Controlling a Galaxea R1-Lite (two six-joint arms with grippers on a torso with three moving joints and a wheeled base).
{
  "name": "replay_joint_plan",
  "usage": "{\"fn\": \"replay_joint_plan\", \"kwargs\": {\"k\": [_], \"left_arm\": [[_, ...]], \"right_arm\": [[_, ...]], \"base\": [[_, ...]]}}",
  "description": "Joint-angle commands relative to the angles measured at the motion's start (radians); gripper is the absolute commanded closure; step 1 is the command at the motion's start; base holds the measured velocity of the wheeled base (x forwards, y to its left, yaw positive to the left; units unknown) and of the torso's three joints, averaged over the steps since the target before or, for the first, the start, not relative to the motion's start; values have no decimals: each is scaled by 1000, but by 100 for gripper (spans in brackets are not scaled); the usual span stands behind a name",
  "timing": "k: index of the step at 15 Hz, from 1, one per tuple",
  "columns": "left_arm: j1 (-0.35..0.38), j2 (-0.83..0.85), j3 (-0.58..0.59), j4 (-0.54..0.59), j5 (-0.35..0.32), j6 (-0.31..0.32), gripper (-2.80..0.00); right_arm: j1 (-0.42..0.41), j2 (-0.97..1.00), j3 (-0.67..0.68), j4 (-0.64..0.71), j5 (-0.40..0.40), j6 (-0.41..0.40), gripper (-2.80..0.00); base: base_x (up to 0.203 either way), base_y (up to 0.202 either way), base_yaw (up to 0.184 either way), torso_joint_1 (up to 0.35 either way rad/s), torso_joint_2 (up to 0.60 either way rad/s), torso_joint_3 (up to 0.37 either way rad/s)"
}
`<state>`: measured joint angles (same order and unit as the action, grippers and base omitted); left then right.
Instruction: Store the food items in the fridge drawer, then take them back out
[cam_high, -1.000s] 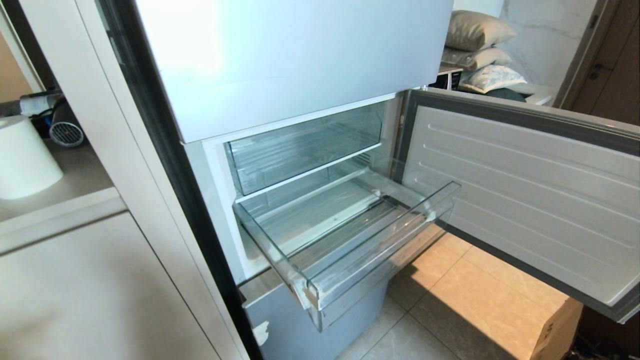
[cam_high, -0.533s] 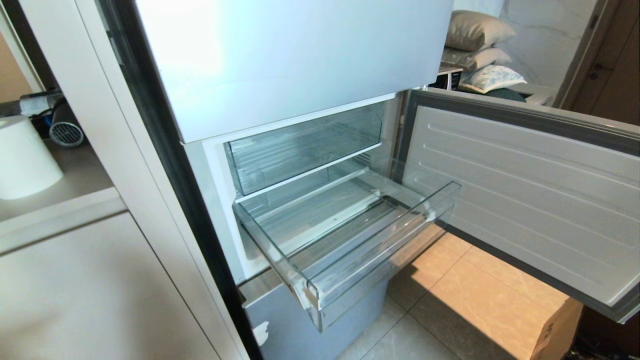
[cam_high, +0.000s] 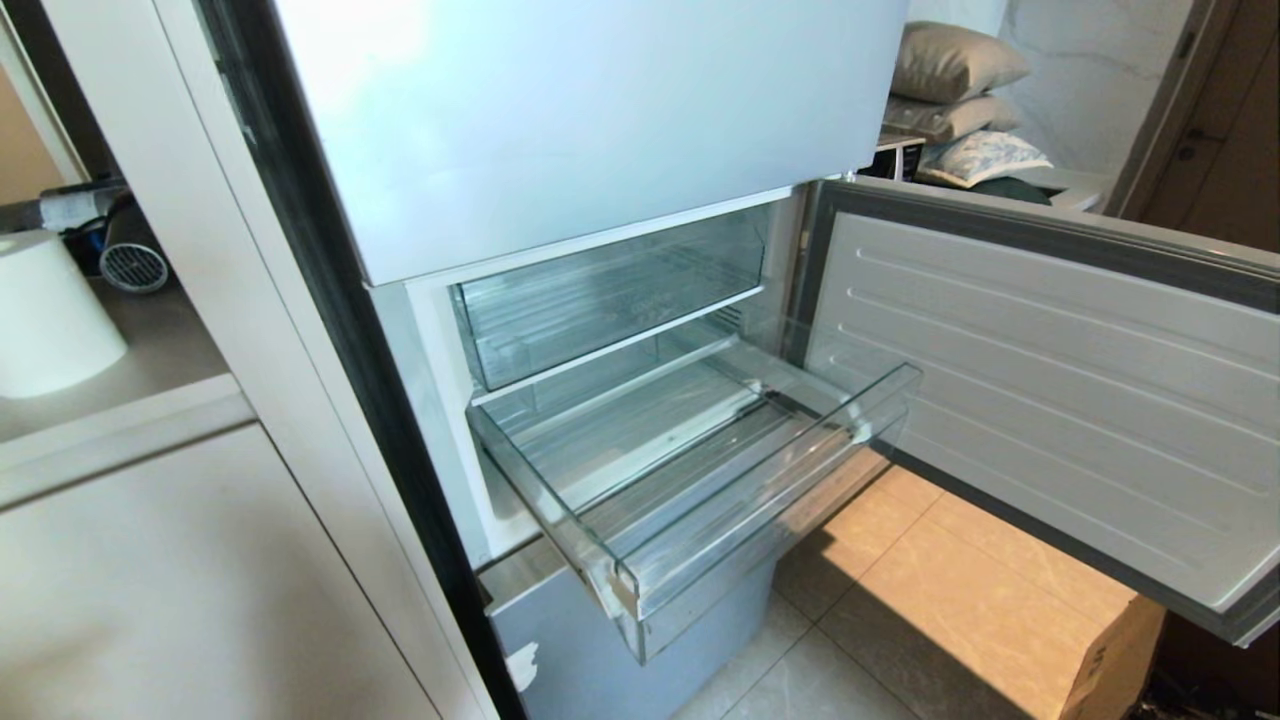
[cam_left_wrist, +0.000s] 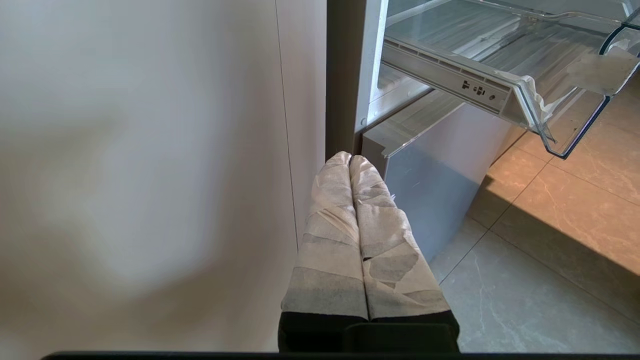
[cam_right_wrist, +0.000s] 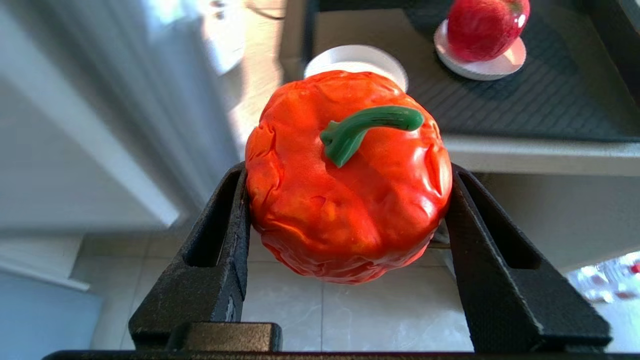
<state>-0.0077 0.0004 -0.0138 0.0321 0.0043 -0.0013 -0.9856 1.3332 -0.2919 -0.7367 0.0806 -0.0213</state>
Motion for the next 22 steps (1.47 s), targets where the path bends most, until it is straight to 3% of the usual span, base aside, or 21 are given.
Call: {"fn": "replay_joint_plan", "kwargs": {"k": [1,3,8,10,14,16,19,22], "left_arm": [[0,-2,0,0,0,0,0],[0,0,0,0,0,0,0],[0,0,0,0,0,0,0],[0,0,0,0,0,0,0],[0,0,0,0,0,0,0],[0,0,0,0,0,0,0],[0,-1,0,0,0,0,0],[0,0,0,0,0,0,0]], "right_arm": [[38,-262,106,8,4,-3,0],[142,-401,202,28,9,-1,0],[754,-598,275,214,21,47,0],[912,-782,284,347,19,57,0],[993,-1126,286,627,5,46,0],[996,-1245,285,670,-4,36,0],[992,-1334,291,738,-63,-71,0],[992,-1333,292,738,-66,-68,0]], "base": [[0,0,0,0,0,0],[0,0,0,0,0,0],[0,0,0,0,0,0],[0,0,0,0,0,0],[0,0,0,0,0,0],[0,0,0,0,0,0],[0,0,0,0,0,0],[0,0,0,0,0,0]]}}
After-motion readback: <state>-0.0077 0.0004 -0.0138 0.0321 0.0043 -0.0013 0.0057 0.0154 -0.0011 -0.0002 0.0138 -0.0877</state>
